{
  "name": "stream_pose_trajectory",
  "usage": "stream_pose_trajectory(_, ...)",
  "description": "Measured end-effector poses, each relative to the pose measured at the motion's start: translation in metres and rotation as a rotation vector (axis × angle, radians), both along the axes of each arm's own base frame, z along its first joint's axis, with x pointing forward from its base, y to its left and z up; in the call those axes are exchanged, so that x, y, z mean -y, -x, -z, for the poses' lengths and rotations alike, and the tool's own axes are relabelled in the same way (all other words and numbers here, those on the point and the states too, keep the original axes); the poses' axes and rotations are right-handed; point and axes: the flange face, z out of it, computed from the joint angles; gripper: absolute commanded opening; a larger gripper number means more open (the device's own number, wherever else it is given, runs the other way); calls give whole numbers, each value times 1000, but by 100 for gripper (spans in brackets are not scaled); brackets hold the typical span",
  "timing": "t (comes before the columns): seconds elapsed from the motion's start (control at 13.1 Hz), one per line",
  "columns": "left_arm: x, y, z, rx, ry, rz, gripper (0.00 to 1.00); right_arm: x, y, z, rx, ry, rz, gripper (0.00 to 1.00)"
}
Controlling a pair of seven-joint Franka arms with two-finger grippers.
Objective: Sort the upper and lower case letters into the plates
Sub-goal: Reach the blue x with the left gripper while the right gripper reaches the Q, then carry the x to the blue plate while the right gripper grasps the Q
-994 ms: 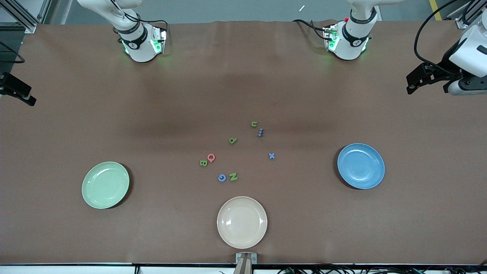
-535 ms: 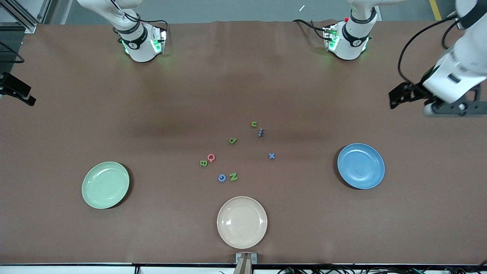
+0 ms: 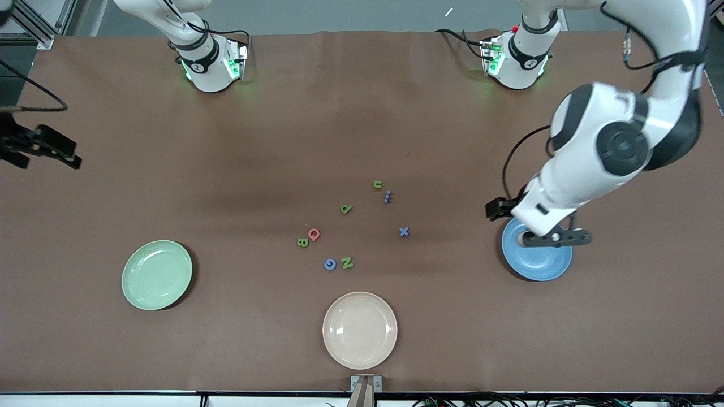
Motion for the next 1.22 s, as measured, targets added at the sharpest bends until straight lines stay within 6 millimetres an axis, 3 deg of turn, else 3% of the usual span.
stream_pose_trajectory(0.08,18,-2,26,-3,11,-6,89,-18,-8,14,-11,-2,24,100)
stream_pose_trajectory(0.23,53,1,75,-25,24,7,88,-57,-21,40,-30,-7,86,100)
stream_pose_trajectory(0.54,91,10,143,-58,35,-31,85,-118,-36,91,-78,-17,211,100)
stream_pose_trajectory(0.92,134,29,188,-24,3,50,71,-191,-51,173,-131,-42,389,100)
stream_pose_trajectory(1.22,157,39,213,4,16,77,68,-234,-62,263,-152,-62,520,100)
